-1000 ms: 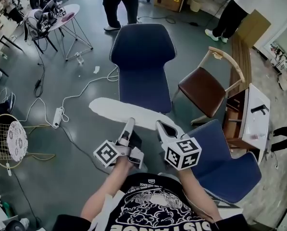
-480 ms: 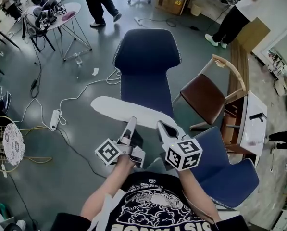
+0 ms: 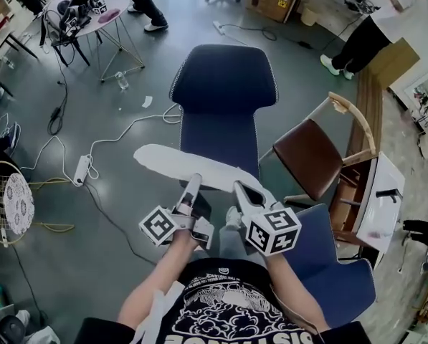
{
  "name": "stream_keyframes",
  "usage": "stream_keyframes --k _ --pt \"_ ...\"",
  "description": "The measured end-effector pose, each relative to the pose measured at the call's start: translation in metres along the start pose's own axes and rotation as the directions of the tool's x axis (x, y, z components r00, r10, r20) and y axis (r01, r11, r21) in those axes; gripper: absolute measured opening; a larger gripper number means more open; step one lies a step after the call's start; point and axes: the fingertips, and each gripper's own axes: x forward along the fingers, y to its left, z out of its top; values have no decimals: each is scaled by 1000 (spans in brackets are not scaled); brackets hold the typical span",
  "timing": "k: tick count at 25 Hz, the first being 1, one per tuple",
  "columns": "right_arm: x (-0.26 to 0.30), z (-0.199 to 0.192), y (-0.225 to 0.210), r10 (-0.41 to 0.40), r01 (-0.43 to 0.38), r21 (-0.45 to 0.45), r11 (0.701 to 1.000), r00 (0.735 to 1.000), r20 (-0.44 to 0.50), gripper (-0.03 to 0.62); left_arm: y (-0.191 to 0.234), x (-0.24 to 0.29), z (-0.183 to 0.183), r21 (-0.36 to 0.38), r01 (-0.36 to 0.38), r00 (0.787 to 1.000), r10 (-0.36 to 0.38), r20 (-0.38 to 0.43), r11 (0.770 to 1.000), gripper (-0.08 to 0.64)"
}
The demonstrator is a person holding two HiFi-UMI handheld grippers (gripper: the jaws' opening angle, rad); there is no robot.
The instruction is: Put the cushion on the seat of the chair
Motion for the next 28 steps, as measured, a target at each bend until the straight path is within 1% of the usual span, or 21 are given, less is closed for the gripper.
stream_keyframes --k 4,8,10,13,17,21,28 --pt "12 8 -28 44 -44 -3 999 998 -39 -3 14 22 -4 -4 -24 998 24 53 1000 38" --pt "26 20 -55 74 -75 -21 997 995 -68 -3 28 50 -9 -2 -33 996 33 78 999 40" --pt "33 22 -64 88 -90 -23 996 993 -82 -3 36 63 -12 -13 -36 995 37 91 999 39" --pt "42 24 -79 97 -99 -14 995 991 -94 -3 47 83 -13 -32 -34 993 38 115 999 40" --pt "51 21 -98 105 -105 2 994 988 -116 -3 63 104 -11 -24 -41 989 44 144 999 40" --pt "63 17 -114 122 -123 -2 992 982 -144 -3 80 124 -13 -36 -42 985 48 164 998 40" --pt "78 17 -134 134 -137 -10 991 978 -158 -3 98 152 -14 -26 -16 983 21 182 1000 40"
